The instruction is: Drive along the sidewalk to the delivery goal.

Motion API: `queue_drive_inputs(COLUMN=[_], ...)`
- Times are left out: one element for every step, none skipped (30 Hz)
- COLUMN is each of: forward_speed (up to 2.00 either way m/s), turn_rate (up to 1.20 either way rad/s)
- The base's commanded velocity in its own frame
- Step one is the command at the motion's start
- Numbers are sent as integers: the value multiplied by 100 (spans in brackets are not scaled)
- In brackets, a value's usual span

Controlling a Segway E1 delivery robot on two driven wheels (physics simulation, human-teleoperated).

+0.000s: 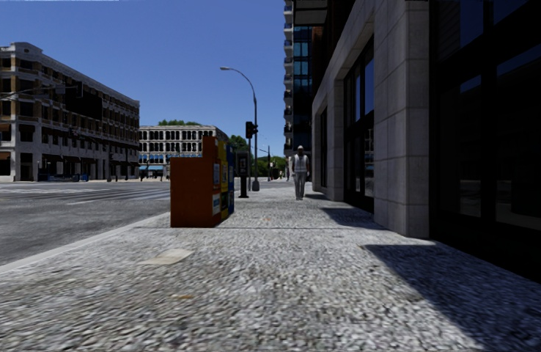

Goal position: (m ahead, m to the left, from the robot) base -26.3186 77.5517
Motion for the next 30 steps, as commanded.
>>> queue_drive_inputs(forward_speed=[200,200,200,200,200,200,200,200,200,200,200,200,200,200,200,200,200,200,200,200,200,200,200,200,200,200,200,200,200,200], turn_rate=[27,27,27,27,27,27,27,0,0,0,0,0,0,0,0,0,0,0,0,0,0,0,0,0,0,0,0,0,0,0])
